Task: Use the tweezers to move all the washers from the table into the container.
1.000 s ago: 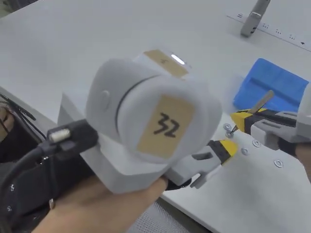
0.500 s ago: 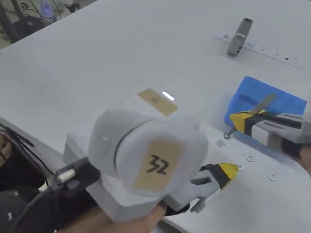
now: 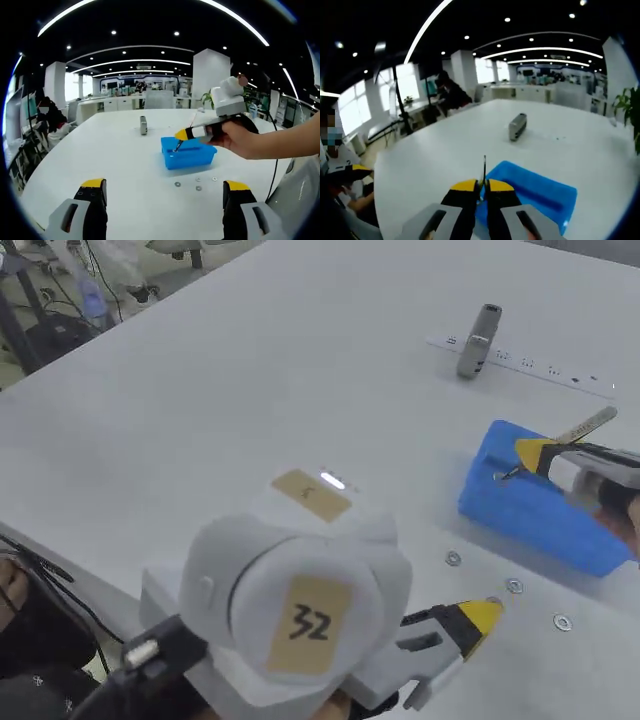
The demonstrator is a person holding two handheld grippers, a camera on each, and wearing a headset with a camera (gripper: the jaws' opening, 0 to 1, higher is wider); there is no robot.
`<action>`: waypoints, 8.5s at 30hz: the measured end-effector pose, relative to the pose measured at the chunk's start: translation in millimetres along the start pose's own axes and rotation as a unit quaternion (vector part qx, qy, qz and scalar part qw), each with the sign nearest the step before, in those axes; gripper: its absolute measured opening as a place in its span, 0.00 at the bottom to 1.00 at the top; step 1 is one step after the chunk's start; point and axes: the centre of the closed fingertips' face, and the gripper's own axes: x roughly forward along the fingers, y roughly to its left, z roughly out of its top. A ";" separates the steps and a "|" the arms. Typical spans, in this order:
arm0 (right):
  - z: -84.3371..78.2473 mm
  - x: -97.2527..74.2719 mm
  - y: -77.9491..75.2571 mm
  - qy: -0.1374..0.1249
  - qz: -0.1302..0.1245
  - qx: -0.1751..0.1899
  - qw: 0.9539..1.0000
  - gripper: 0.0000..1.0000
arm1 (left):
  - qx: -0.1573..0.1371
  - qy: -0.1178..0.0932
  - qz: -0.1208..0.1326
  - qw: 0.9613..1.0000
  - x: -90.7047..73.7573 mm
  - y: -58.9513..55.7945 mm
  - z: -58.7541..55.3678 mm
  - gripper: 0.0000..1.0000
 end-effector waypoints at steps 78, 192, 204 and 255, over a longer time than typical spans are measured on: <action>-36.6 -68.6 28.4 0.094 0.032 -0.083 0.992 0.00 | 0.046 0.091 -0.020 0.995 6.7 -8.9 -30.4 0.88; -111.7 -104.1 133.5 0.151 0.202 -0.222 0.942 0.00 | 0.187 0.047 -0.362 0.912 -10.7 -78.8 -11.2 0.00; -123.0 -100.3 147.3 0.172 0.260 -0.275 0.909 0.09 | 0.231 0.044 -0.389 0.891 -13.3 -87.9 -12.1 0.00; -59.0 -17.1 64.5 0.074 0.074 -0.064 0.992 0.04 | 0.030 0.017 -0.027 0.999 2.9 0.0 -5.2 0.99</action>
